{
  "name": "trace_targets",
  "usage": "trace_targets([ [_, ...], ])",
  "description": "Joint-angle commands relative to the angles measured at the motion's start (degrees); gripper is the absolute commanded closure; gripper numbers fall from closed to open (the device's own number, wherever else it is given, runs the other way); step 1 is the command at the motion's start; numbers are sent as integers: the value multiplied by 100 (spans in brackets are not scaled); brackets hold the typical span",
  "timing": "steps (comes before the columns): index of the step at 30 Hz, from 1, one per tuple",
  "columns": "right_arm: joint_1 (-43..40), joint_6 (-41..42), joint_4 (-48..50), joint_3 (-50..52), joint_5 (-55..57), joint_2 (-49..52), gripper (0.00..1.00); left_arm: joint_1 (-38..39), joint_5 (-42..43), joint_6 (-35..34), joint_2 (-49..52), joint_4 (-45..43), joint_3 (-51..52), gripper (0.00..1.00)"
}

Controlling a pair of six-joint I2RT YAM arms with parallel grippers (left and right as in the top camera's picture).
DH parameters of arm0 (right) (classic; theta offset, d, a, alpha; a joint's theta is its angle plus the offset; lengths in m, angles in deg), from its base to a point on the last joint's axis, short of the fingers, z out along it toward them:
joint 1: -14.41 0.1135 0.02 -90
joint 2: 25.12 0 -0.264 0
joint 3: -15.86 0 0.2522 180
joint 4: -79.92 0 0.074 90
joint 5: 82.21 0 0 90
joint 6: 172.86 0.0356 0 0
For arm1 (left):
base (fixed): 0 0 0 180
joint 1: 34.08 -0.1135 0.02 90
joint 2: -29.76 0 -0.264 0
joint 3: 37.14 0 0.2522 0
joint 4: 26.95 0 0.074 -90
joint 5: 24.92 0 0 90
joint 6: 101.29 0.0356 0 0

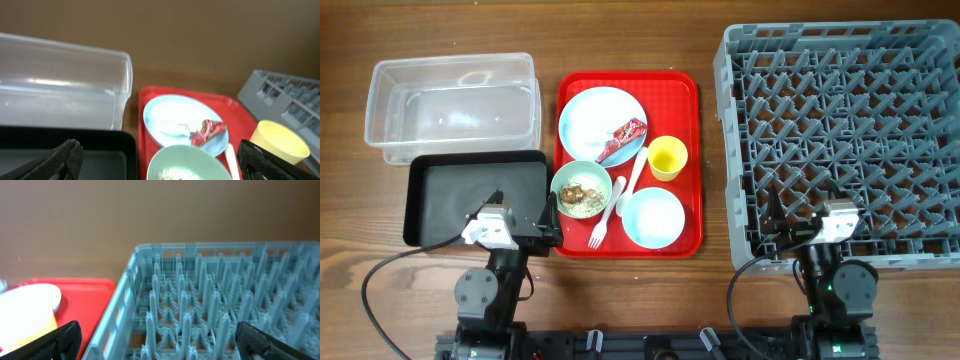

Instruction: Sort waste into correct bins and load items into the dishwasher rack

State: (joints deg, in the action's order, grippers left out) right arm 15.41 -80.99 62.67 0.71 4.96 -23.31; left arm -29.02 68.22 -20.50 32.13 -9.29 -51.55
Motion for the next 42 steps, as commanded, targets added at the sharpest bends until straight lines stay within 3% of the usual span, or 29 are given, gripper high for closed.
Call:
trace_targets([
  [1, 22, 114, -297, -662, 286, 551, 0, -42, 70, 105, 619, 114, -407, 0],
  [7, 22, 129, -1718, -2999, 282, 2933, 0, -42, 74, 109, 3504, 1808, -3082, 0],
  [12, 22, 118, -3080, -4085, -4, 4360, 0, -42, 260, 109, 5731, 4057, -5230, 0],
  [14, 22, 116, -3324, -4256, -22, 4675, 0, -42, 393, 105, 6054, 4474, -5493, 0],
  [16, 22, 214, -3346, -4256, -22, 4754, 0, -42, 726, 107, 6035, 4406, -5493, 0],
  [18, 22, 264, -3340, -4256, -22, 4690, 0, -42, 1099, 107, 6033, 3768, -5493, 0],
  [24, 22, 280, -3346, -4253, -24, 4610, 0, 13, 1045, 107, 6994, 1998, -5580, 0],
  [28, 22, 278, -3346, -4253, -24, 4610, 0, 562, 321, 107, 8203, 1899, -6148, 0],
  [35, 22, 278, -3344, -4253, -24, 4789, 0, 798, 387, -345, 9978, 1784, -6430, 0],
  [39, 22, 278, -3346, -4253, -24, 4813, 0, 809, 428, -345, 10487, 1375, -6430, 20],
  [42, 22, 280, -3346, -4253, -22, 4813, 0, 824, 428, -345, 10609, 1237, -6430, 56],
])
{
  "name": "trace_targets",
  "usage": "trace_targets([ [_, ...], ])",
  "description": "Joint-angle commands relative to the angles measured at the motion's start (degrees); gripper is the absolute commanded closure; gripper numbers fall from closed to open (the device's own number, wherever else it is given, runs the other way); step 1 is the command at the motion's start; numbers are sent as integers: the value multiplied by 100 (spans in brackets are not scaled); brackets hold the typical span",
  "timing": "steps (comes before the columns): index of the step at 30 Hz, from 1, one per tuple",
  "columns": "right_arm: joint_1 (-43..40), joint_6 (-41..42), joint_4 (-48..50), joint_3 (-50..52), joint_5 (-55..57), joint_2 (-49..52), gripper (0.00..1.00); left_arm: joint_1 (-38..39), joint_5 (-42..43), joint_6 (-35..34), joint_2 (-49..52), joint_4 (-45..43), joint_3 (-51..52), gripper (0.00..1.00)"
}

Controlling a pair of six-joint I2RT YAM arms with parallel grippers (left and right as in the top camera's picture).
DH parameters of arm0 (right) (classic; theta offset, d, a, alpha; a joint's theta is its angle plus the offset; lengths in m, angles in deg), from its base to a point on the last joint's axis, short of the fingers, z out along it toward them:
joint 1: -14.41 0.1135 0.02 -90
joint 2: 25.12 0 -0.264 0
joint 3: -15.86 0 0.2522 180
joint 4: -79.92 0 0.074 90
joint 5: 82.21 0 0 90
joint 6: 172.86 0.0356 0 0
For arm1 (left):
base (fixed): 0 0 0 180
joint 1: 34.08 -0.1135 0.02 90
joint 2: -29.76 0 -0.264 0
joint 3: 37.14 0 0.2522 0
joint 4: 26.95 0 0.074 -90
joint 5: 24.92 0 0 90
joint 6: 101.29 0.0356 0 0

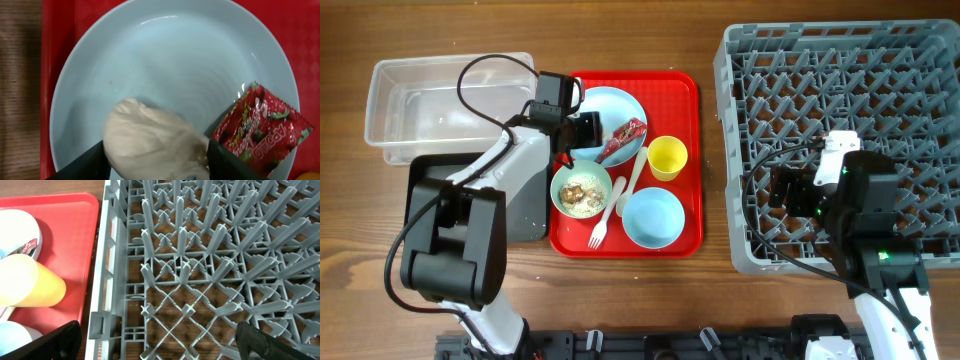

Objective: Sort waste into correct bins and load items into the dishwasher rack
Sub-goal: 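Grasp the red snack wrapper on the blue plate with the left gripper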

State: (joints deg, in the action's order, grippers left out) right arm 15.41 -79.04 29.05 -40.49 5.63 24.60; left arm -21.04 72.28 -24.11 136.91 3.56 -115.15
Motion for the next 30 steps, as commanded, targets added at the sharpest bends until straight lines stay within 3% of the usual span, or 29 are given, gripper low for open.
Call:
trace_targets([
  [1, 22, 83, 15, -133, -92, 22, 0, 26, 22, 15, 131, -31, -70, 72],
  [3, 22, 83, 15, -133, -90, 22, 0, 31, 22, 15, 52, -46, -72, 86],
  [6, 22, 83, 15, -133, -92, 22, 0, -4, 13, 17, -566, 31, -125, 96],
  [11, 22, 85, 13, -133, -92, 22, 0, -601, -994, 17, -1893, 446, -133, 96],
  [14, 22, 85, 13, -133, -92, 22, 0, -1215, -1034, 20, -2017, 581, -133, 95],
  [16, 22, 83, 13, -133, -94, 22, 0, -1552, -1032, 17, -1978, 599, -133, 78],
  [18, 22, 85, 13, -133, -94, 22, 0, -1617, -1025, 17, -1978, 579, -133, 31],
  [19, 22, 85, 13, -133, -92, 22, 0, -1567, -962, 20, -1980, 590, -133, 26],
  [22, 22, 83, 15, -133, -92, 22, 0, -835, -474, 245, -1978, 599, -133, 23],
  [24, 22, 83, 15, -133, -92, 22, 0, -122, -380, 857, -1910, 640, -133, 23],
  [25, 22, 85, 15, -133, -92, 22, 0, 363, -380, 1453, -1707, 706, -133, 14],
  [30, 22, 85, 15, -133, -92, 22, 0, 1069, -382, 2168, -656, 470, -133, 11],
])
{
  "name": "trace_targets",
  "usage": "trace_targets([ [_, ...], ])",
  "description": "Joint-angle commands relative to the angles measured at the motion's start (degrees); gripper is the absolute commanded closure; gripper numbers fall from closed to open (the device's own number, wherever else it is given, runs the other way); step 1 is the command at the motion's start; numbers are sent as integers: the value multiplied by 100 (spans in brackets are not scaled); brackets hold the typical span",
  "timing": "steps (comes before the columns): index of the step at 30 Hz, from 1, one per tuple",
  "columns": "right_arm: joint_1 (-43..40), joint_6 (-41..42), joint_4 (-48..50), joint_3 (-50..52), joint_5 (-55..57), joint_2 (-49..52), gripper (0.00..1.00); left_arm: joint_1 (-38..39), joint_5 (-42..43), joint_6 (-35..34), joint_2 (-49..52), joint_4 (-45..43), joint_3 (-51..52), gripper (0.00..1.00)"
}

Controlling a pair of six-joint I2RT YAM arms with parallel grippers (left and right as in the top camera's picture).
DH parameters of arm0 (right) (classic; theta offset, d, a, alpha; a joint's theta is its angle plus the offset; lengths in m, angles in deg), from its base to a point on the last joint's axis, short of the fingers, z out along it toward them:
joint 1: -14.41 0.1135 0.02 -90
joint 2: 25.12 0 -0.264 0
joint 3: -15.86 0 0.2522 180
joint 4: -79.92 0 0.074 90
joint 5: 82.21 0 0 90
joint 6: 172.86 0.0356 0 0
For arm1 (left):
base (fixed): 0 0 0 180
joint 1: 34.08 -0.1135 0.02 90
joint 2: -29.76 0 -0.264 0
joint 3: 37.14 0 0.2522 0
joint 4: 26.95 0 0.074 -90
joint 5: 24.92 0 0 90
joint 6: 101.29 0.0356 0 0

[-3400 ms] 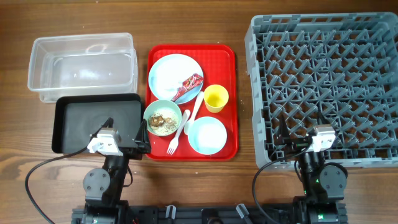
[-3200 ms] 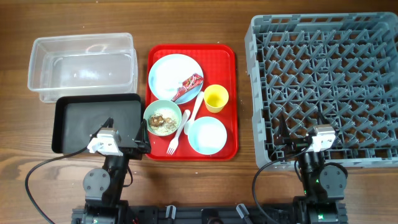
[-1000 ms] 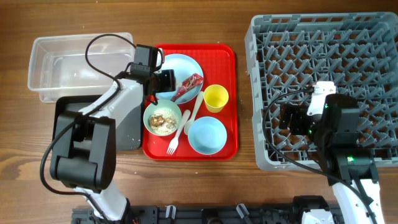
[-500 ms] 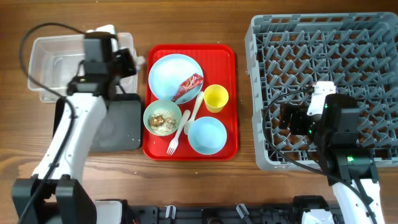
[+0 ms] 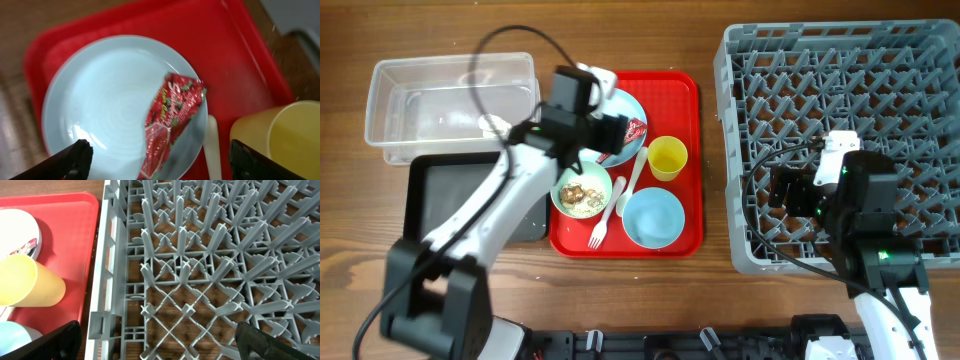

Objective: Sort waste into correct bins and load items into the dishwasher rack
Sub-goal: 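Grasp the red snack wrapper on the blue plate with the left gripper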

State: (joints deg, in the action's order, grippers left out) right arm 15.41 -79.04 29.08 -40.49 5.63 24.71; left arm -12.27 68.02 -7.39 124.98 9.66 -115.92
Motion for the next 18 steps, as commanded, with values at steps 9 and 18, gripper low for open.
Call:
trace_targets([
  [9, 22, 85, 11, -133, -92, 11, 0, 236, -247, 485, 1499, -542, -57, 52],
  [18, 22, 83, 9, -133, -92, 11, 0, 236, -256, 466, 1193, -417, -57, 77],
])
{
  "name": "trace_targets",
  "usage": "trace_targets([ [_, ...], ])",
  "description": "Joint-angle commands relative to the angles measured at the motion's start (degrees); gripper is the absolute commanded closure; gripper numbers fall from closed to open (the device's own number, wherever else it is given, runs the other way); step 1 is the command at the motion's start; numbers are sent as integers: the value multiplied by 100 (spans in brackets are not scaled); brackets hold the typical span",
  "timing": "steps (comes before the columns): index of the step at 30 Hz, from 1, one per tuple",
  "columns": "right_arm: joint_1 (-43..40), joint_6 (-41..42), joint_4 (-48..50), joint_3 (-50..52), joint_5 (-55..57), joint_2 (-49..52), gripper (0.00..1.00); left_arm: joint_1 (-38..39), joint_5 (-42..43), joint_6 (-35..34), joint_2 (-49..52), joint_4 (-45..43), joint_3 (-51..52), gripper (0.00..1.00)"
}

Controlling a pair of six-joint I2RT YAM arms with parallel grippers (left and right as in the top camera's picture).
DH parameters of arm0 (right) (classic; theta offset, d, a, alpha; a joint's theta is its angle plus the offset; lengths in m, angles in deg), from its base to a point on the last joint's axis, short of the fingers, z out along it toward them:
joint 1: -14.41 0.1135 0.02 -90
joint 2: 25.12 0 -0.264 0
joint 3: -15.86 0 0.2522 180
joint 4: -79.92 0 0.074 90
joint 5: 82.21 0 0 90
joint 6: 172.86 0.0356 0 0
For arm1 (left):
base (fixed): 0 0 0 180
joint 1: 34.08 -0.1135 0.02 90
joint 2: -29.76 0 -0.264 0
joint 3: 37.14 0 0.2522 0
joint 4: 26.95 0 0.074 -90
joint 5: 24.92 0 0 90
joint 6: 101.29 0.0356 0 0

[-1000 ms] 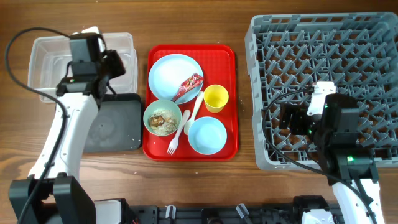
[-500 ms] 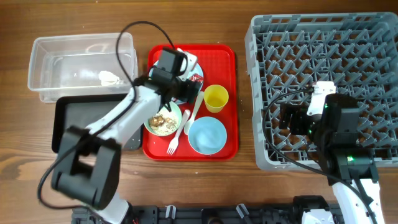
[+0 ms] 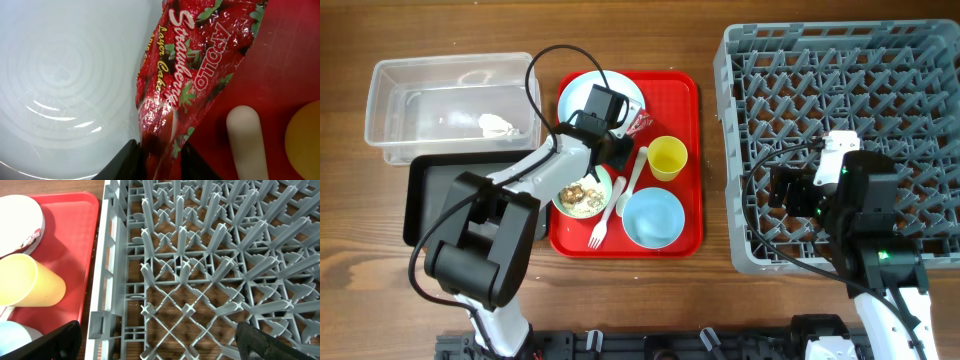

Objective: Sort waste into correct bins and load items into the dishwasher rack
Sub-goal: 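Grasp the red snack wrapper on the blue plate with the left gripper, then drop the red wrapper into the clear plastic bin with the left gripper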

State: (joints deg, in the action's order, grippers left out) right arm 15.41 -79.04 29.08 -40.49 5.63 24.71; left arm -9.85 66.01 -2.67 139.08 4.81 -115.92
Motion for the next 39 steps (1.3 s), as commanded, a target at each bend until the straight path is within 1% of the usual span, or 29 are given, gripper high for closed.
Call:
trace_targets([
  [1, 22, 83, 9, -133, -92, 11, 0, -4, -52, -7, -310, 109, -57, 78],
  [4, 22, 85, 9, -133, -90, 11, 1, -4, -35, -55, -466, 245, -57, 78],
  [6, 22, 83, 9, -133, -92, 11, 0, 0, -35, -160, -466, 350, -57, 88],
  [8, 22, 83, 9, -133, -92, 11, 0, 15, -37, -160, -466, 369, -57, 96],
  [11, 22, 83, 0, -133, -92, 11, 0, 15, -46, -168, -662, 400, -59, 96],
  [14, 22, 85, -4, -133, -92, 11, 0, -118, -490, -789, -1416, 461, -59, 96],
  [15, 22, 81, -4, -133, -92, 11, 0, -339, -533, -1047, -1956, 546, -59, 96],
  [16, 22, 85, -4, -133, -90, 11, 0, -498, -538, -1154, -2214, 592, -59, 96],
  [17, 22, 85, -4, -133, -92, 11, 0, -820, -544, -1357, -2564, 656, -59, 96],
  [18, 22, 83, -2, -133, -92, 11, 0, -1161, -557, -1408, -2756, 673, -59, 96],
  [21, 22, 85, -2, -133, -94, 11, 0, -2002, -555, -1552, -2715, 697, -57, 96],
  [23, 22, 85, -4, -133, -94, 11, 0, -2601, -551, -1561, -2302, 699, -57, 96],
  [24, 22, 85, -2, -133, -94, 11, 0, -2680, -551, -1558, -2168, 704, -57, 87],
  [25, 22, 85, -2, -133, -94, 11, 0, -2726, -553, -1556, -2046, 715, -57, 77],
  [26, 22, 87, -4, -133, -94, 11, 0, -2736, -553, -1554, -1980, 710, -57, 74],
  [27, 22, 85, -4, -133, -94, 11, 0, -2734, -553, -1554, -1974, 704, -57, 60],
  [28, 22, 83, -4, -133, -92, 11, 0, -2734, -540, -1556, -2006, 713, -59, 61],
  [30, 22, 85, -2, -133, -92, 11, 0, -2647, -144, -1558, -2245, 979, -59, 48],
  [31, 22, 83, -2, -133, -92, 11, 0, -2494, 57, -1668, -2409, 1252, -59, 42],
  [32, 22, 83, -4, -133, -92, 11, 0, -2225, 42, -1836, -2549, 1565, -57, 35],
  [33, 22, 85, -2, -133, -92, 11, 0, -1974, 35, -1993, -2588, 1759, -57, 24],
  [34, 22, 83, -4, -133, -92, 11, 0, -1569, 31, -2273, -2583, 1987, -57, 0],
  [36, 22, 85, -7, -133, -94, 11, 0, -857, 118, -2962, -2494, 2238, -57, 0],
  [38, 22, 85, -7, -133, -94, 11, 0, -481, 361, -3036, -2411, 2249, -57, 0],
  [39, 22, 85, -7, -133, -96, 11, 0, -297, 369, -3193, -2354, 2262, -55, 0],
])
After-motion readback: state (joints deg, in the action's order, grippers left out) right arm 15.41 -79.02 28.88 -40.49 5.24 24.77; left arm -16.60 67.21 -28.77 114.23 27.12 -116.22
